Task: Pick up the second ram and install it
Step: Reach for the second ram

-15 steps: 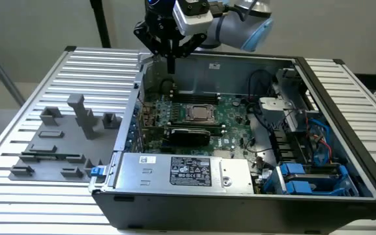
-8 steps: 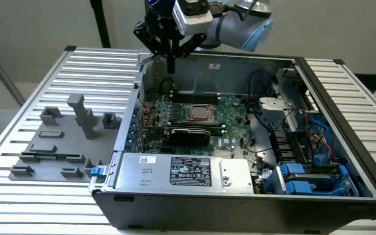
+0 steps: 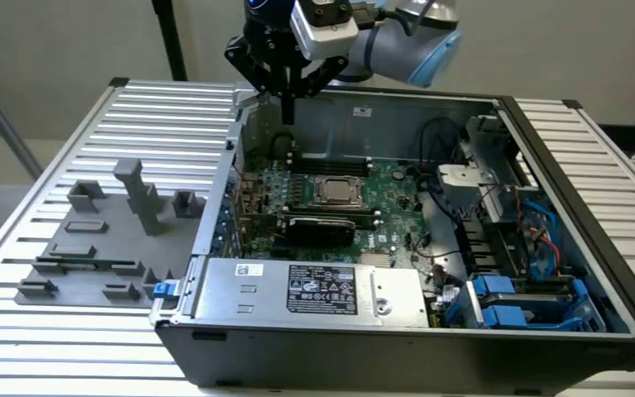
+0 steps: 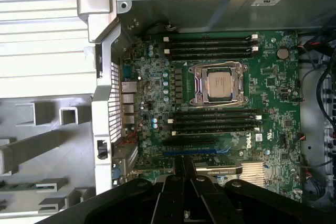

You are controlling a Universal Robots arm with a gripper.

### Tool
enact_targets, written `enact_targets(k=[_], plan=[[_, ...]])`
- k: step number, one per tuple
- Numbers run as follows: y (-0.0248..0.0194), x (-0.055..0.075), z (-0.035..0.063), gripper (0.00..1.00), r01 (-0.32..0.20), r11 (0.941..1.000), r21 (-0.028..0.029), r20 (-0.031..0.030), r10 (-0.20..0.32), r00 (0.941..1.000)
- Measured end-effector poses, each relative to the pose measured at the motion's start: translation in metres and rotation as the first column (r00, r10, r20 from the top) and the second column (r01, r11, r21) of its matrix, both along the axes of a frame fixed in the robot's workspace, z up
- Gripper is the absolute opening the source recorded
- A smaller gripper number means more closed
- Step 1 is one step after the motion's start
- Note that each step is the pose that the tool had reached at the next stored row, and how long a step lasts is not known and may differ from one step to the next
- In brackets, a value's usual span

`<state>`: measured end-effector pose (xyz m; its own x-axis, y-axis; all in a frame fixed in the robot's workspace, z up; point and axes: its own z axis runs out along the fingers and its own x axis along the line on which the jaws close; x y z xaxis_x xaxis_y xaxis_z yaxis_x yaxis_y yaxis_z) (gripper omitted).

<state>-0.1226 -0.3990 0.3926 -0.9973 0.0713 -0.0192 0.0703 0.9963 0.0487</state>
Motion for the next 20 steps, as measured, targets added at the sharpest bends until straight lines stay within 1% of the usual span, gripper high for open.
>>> enact_targets(k=[2,20], plan=[[0.0000,-0.006,-0.0001,0.11,0.000,1.0000,0.0000,-0.0001,0.000,1.0000],[-0.0011,-0.088,-0.0031,0.11,0.000,1.0000,0.0000,0.0000,0.000,1.0000]])
